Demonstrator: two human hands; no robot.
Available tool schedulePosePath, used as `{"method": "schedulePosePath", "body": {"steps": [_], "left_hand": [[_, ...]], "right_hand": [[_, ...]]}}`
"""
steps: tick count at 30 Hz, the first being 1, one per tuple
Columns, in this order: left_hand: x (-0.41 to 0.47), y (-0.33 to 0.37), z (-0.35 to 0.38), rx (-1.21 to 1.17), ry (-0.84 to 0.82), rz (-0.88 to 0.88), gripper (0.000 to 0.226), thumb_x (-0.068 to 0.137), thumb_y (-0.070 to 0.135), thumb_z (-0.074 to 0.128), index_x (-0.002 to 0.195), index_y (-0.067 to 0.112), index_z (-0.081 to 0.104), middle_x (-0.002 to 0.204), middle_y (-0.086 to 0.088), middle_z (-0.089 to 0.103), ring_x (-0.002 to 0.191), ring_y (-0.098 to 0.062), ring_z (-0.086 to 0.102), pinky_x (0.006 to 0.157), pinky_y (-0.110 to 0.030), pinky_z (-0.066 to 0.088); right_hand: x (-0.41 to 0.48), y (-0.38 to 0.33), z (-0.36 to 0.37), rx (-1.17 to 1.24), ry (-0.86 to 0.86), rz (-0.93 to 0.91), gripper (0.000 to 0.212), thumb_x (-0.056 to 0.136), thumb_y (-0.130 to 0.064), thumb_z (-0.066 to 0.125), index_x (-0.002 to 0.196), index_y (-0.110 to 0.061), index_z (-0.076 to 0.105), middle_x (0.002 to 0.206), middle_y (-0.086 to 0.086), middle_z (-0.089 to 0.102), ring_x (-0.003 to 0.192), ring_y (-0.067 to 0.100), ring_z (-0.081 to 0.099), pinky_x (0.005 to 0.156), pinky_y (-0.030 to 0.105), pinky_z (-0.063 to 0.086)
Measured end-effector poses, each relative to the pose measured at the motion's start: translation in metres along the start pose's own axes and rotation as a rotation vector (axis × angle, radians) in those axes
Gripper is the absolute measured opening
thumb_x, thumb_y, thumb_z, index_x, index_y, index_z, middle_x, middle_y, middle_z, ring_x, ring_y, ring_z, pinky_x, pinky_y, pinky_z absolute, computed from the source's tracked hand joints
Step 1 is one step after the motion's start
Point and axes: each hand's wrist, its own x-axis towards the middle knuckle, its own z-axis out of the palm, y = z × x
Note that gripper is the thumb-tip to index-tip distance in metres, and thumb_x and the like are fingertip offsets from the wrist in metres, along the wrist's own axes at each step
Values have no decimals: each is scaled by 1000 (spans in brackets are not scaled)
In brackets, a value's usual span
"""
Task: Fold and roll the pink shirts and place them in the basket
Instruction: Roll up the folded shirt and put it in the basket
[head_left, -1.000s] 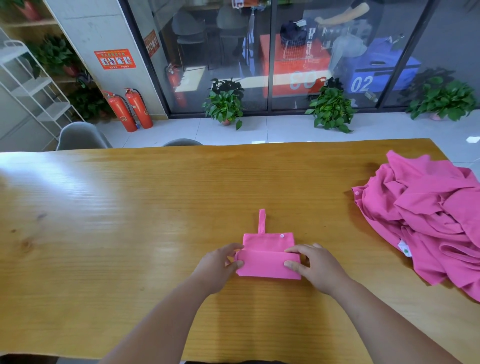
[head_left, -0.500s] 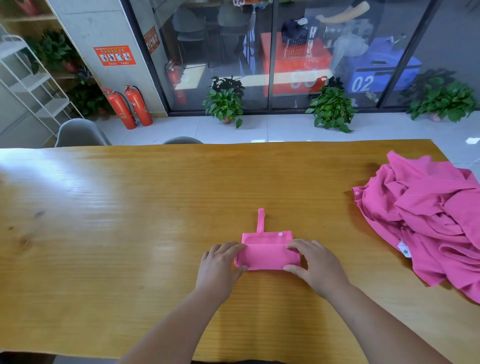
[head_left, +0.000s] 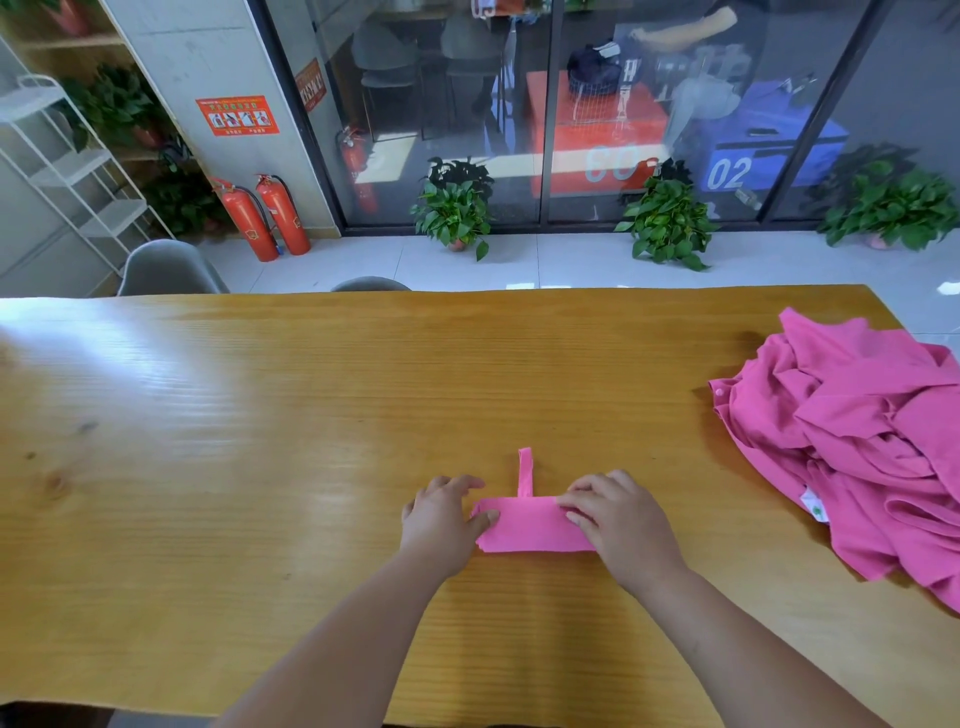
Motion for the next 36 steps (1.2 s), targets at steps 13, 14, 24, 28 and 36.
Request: {"method": "schedulePosePath", "body": {"steps": [13,14,24,28,36], "left_hand": [[-13,17,12,-350,61,-354,79,88,65,73,148,19,52,129,-1,66,113,-20,66,89,-35,52],[-14,21,13,-355,32,-357,74,90,62,72,145,16,55,121,1,71,109,-20,68,85,-33,52],[3,29,7,-411,-85,-290,87,84,40,82,158,13,43,140,-5,64,119,-24,66,97,-42,59],[6,26,0,-389,-68,-233,84,85,32,81,159,16,44,148,-1,61,125,-21,63,101,-40,56],[-2,26,9,-261,-106,-155,89,88,57,77,161,22,40,145,-1,63,118,-21,67,86,-34,56]], "right_hand": [[4,-27,-13,-69,-274,94,55,101,-66,49,153,-46,47,119,-21,49,113,8,50,86,28,48],[3,-31,-14,-74,-293,108,58,100,-68,49,154,-46,46,119,-19,49,112,10,53,86,29,48],[-2,-54,-8,100,-521,76,66,97,-62,60,156,-36,45,141,-14,61,125,18,60,100,42,52],[-1,-48,-15,70,-426,80,49,102,-53,58,150,-45,51,116,-19,56,119,14,57,91,34,47],[3,-29,-9,43,-414,235,54,103,-40,64,154,-41,47,144,-12,55,148,24,40,112,37,43]]}}
